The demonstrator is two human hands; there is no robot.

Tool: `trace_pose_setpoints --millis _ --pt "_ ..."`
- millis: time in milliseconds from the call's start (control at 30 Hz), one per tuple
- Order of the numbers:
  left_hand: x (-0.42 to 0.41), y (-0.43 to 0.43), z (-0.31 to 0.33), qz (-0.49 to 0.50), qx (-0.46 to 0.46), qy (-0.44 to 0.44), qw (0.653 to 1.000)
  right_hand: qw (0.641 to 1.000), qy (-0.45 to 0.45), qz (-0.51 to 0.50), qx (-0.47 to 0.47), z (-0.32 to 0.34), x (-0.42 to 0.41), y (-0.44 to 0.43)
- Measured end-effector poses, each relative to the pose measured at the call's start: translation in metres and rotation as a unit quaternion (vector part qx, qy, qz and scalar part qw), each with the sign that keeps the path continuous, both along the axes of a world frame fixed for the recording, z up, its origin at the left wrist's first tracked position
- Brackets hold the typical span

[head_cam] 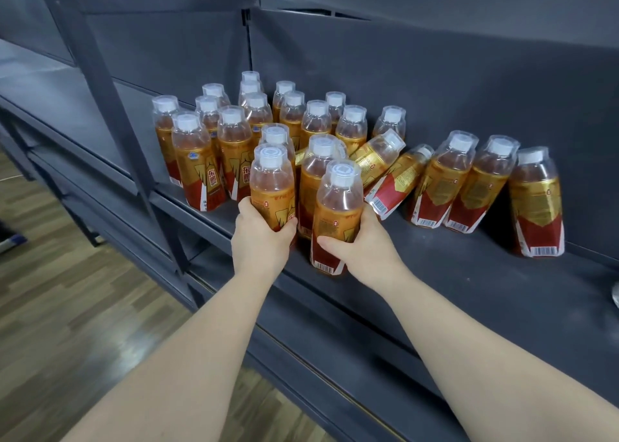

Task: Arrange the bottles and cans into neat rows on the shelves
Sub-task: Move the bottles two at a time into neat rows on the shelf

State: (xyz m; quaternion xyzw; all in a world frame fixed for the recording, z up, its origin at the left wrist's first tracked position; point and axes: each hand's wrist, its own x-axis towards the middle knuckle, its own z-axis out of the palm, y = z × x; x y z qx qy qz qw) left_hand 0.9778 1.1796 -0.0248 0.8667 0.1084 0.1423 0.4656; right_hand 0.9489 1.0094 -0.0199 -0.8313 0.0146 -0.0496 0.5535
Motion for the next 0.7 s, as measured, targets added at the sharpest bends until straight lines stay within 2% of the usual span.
trace_pose_setpoints --millis 300,700 --pt "-0.028 -0.024 0.010 -0.095 0.028 -0.026 0.995 0.991 -0.033 -0.127 -0.008 0.012 -0.033 -0.031" --pt "-0.090 -0.135 0.021 -0.250 0.027 -0.026 0.968 0.961 -0.031 -0.272 -0.038 0.024 -0.137 -0.125"
